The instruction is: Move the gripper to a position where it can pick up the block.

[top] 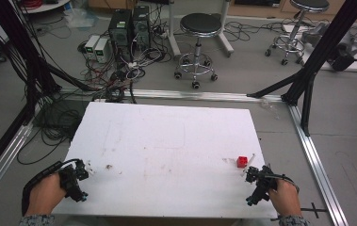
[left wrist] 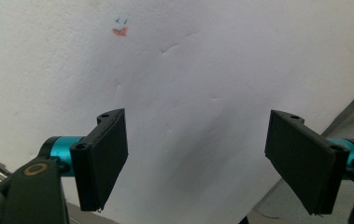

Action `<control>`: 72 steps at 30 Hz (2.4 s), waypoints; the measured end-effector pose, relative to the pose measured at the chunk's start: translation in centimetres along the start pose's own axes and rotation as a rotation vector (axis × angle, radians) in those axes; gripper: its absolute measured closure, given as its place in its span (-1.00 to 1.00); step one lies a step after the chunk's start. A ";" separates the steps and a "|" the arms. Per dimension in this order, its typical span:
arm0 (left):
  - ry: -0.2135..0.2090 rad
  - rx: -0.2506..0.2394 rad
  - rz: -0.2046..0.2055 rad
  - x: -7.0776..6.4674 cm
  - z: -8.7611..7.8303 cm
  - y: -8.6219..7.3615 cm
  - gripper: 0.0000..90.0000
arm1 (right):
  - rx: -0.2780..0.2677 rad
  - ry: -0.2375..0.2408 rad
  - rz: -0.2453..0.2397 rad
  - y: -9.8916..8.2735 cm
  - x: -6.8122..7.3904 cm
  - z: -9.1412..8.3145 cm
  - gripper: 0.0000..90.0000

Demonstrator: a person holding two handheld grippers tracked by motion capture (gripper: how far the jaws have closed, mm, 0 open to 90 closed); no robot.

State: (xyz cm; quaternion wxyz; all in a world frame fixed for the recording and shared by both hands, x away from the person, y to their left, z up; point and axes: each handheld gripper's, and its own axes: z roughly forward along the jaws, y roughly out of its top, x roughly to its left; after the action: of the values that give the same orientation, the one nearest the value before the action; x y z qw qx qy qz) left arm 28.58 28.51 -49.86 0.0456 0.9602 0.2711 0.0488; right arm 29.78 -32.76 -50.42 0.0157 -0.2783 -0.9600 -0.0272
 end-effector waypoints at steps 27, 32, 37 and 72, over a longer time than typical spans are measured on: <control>0.009 0.004 -0.006 0.1 0.2 0.0 -0.52 | 0.018 -0.025 -0.182 -1.2 -7.2 -2.8 -0.98; 0.015 -0.001 -0.011 0.1 0.2 0.0 -0.52 | 0.003 -0.035 -0.226 -0.6 -8.0 -3.4 -0.98; 0.023 0.001 -0.009 0.0 0.2 0.1 -0.52 | -0.025 -0.053 -0.277 0.7 -8.9 -4.4 -0.98; 0.028 -0.001 -0.017 -0.1 0.2 0.3 -0.51 | 0.034 -0.014 -0.489 7.4 -9.0 0.9 -0.98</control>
State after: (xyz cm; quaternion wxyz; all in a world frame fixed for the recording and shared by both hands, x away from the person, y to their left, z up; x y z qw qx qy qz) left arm 28.70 28.16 -50.00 0.0429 0.9570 0.2800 0.0622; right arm 41.35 -31.24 -51.44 0.0065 -0.0378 -0.9992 -0.0121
